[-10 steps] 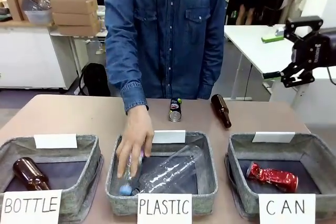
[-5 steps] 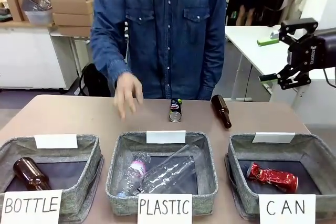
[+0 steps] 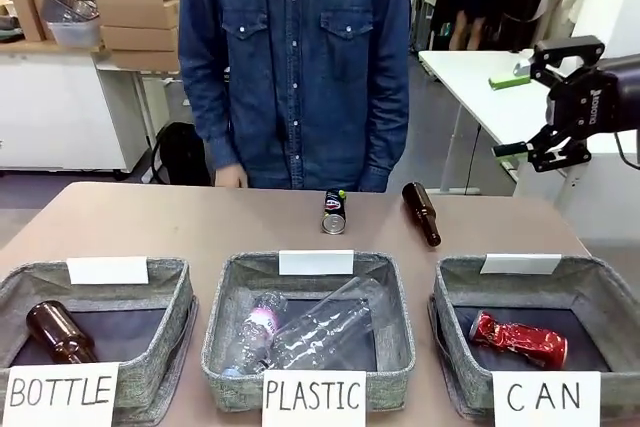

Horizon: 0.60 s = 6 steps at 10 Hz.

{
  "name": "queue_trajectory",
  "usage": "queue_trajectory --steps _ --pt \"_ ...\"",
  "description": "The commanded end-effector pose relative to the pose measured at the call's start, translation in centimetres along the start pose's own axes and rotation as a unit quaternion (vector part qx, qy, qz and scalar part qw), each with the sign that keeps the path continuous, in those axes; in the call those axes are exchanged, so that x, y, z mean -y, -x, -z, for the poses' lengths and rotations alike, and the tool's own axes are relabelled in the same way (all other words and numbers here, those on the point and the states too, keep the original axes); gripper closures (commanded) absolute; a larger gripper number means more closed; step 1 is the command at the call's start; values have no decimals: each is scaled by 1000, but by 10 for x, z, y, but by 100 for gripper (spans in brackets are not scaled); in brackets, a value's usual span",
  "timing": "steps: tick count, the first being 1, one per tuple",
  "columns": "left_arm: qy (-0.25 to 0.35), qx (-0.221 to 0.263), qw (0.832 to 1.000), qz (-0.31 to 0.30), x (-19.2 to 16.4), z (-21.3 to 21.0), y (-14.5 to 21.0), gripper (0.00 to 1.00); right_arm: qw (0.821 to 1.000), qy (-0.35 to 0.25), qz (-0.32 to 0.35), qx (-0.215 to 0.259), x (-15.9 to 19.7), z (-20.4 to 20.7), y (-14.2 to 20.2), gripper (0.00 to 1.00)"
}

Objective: Sort the can waste into the basket.
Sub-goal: Pick up the can waste from the table and place it in the right Fabric basket.

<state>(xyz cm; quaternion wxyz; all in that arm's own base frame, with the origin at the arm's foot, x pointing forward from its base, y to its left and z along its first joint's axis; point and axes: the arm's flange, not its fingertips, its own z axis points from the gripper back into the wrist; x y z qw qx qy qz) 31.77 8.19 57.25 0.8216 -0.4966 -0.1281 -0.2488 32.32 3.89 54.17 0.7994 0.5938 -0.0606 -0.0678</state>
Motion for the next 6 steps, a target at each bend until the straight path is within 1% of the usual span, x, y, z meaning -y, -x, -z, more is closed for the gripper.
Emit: queue_trajectory --steps 1,3,4,5,6 --pt "2 -5 1000 9 -1 -3 4 0 1000 0 -3 0 -1 1 0 0" --pt "2 -5 1000 9 -1 -3 4 0 1000 0 0 0 0 0 0 0" --pt "2 -5 1000 9 -1 -3 4 0 973 227 48 2 -7 44 -27 0" --pt "2 -5 1000 9 -1 -3 4 0 910 410 52 34 -12 89 -54 0" --pt "2 -5 1000 9 -1 -3 4 0 882 470 25 20 -14 117 -67 0"
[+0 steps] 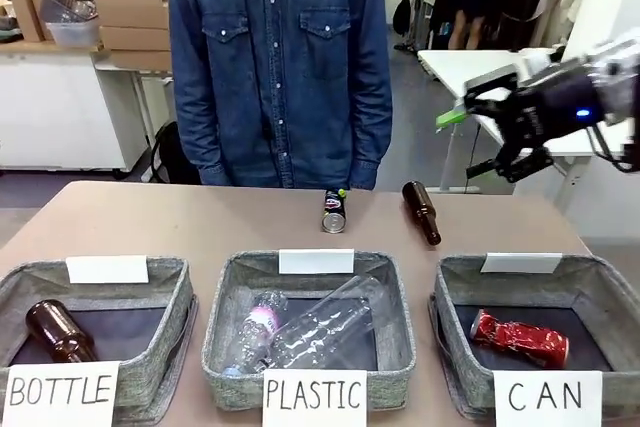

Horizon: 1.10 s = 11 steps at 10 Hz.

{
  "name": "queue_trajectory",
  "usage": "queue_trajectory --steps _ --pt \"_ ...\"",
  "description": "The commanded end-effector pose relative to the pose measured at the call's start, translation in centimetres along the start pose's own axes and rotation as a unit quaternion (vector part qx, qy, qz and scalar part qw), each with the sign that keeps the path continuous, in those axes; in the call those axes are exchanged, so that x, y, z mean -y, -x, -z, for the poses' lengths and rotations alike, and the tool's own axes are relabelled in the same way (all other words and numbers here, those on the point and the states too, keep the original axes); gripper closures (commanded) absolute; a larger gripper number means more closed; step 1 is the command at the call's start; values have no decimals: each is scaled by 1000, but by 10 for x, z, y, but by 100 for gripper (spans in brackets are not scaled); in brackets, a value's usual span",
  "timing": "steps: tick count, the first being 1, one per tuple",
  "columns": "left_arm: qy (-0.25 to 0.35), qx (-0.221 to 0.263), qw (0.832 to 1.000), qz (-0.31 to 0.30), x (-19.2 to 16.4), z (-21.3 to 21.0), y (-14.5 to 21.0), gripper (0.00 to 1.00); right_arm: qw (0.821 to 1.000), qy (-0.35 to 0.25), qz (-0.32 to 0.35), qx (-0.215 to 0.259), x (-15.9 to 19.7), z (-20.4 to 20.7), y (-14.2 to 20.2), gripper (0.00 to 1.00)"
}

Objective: Sort the can waste into the basket.
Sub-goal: Pick up the can waste from the table and place it in the right Fabric basket.

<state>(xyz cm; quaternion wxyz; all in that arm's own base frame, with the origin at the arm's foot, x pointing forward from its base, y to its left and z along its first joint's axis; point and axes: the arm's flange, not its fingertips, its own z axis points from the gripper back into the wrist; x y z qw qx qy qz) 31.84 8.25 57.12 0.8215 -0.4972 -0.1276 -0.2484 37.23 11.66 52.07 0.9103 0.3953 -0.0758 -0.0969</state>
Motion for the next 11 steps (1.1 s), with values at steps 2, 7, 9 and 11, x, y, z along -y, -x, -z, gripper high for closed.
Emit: queue_trajectory --steps 2,7,9,11 --pt "1 -5 1000 9 1 -3 4 0 930 363 4 65 -26 34 -31 0" --pt "1 -5 1000 9 1 -3 4 0 977 203 -37 59 -29 38 -20 0" --pt "1 -5 1000 9 1 -3 4 0 929 332 -150 -60 -39 66 -31 0" --pt "1 -5 1000 9 1 -3 4 0 913 349 -177 -114 -38 71 -35 0"
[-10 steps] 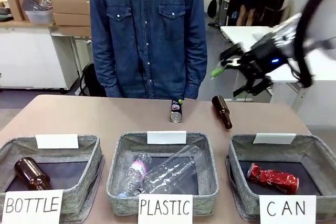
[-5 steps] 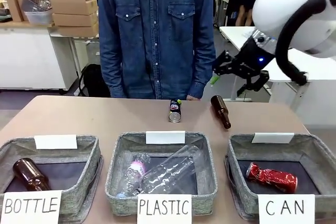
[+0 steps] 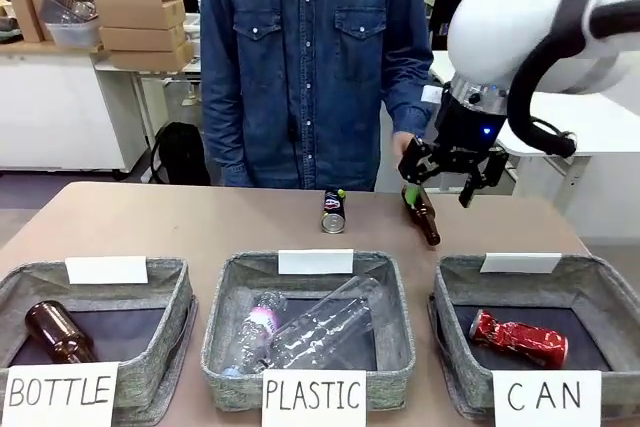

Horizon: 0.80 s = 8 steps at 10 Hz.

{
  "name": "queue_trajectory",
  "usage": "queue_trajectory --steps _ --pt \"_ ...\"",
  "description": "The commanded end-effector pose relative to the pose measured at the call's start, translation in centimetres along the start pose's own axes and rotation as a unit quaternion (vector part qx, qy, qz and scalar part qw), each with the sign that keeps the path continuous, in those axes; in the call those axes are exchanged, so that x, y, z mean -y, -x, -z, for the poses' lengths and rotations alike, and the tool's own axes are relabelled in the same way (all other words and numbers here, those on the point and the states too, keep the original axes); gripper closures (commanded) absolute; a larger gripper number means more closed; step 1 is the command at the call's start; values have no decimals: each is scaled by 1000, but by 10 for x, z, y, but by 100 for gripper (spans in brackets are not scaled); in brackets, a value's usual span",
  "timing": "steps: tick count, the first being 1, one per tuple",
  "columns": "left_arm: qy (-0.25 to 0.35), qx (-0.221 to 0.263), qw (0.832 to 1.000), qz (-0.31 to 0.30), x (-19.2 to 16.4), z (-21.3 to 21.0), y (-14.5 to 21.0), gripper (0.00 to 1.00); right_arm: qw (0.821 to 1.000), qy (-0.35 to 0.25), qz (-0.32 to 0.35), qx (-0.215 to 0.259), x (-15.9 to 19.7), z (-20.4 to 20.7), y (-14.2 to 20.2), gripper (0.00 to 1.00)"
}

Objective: Sort the can waste into the basket.
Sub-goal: Pick up the can waste from the table and place it in the right Fabric basket.

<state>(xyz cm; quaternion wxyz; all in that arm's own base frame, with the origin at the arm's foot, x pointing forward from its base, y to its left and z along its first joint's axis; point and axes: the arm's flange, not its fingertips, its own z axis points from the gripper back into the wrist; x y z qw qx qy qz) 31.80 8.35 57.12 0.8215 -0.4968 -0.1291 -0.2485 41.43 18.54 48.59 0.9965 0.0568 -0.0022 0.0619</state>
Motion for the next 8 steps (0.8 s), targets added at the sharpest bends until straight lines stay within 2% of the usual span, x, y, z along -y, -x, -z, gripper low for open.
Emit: queue_trajectory --steps 1,2,4,6,8 --pt "2 -6 1000 8 1 -2 3 0 992 -75 -101 30 28 -35 29 0" --pt "2 -6 1000 8 1 -2 3 0 991 -116 -55 37 45 -48 55 0" --pt "2 -6 1000 8 1 -2 3 0 994 -101 -16 50 64 -66 97 0" --pt "2 -6 1000 8 1 -2 3 0 983 -136 75 102 95 -79 138 0" --pt "2 -6 1000 8 1 -2 3 0 971 -169 97 139 114 -73 160 0"
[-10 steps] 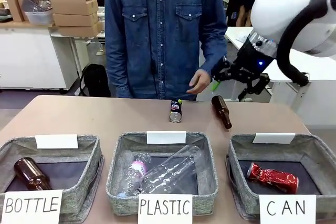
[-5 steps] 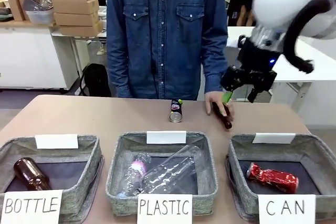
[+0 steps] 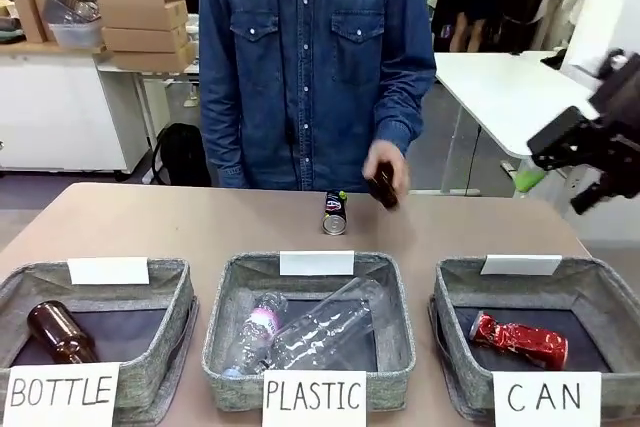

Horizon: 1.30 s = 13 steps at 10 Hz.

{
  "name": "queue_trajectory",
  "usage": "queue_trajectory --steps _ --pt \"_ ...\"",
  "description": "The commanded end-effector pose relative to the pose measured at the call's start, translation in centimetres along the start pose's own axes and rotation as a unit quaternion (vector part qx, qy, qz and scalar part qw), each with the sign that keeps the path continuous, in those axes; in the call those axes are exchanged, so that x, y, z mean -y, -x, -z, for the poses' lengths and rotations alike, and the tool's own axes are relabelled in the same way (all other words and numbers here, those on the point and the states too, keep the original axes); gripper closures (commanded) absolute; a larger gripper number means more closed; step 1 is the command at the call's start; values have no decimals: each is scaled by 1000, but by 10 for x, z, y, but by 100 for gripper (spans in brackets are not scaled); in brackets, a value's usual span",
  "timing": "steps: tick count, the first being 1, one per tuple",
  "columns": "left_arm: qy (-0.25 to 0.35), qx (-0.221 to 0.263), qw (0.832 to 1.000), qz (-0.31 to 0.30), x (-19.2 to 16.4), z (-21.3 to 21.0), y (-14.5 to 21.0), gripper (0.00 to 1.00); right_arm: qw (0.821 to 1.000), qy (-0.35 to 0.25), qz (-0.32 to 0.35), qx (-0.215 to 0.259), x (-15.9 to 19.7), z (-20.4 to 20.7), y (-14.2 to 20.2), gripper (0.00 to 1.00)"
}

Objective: Sort the can waste into the basket.
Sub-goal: Pick up the can waste from the table and place it in the right Fabric basket.

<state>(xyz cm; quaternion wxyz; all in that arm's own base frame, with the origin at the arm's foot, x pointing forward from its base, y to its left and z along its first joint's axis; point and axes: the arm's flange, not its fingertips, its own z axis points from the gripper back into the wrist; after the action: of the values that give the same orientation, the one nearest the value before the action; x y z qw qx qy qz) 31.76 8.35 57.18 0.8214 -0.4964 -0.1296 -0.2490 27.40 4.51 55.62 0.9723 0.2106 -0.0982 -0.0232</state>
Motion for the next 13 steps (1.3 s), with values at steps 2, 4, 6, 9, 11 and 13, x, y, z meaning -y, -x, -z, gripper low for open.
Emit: queue_trajectory --steps 2,4,6,9,11,13 --pt "2 -6 1000 8 0 -2 3 0 999 13 -23 -20 -14 5 -12 0" --pt "2 -6 1000 8 0 -2 3 0 1000 6 -4 -3 -3 3 1 0" --pt "2 -6 1000 8 0 -2 3 0 999 -12 -50 -6 -29 29 -53 0" --pt "2 -6 1000 8 0 -2 3 0 996 -44 -72 -11 -44 50 -85 0" --pt "2 -6 1000 8 0 -2 3 0 993 -88 -64 -38 -18 16 -35 0" --pt "2 -6 1000 8 0 -2 3 0 985 -148 -80 -46 10 -13 8 0"
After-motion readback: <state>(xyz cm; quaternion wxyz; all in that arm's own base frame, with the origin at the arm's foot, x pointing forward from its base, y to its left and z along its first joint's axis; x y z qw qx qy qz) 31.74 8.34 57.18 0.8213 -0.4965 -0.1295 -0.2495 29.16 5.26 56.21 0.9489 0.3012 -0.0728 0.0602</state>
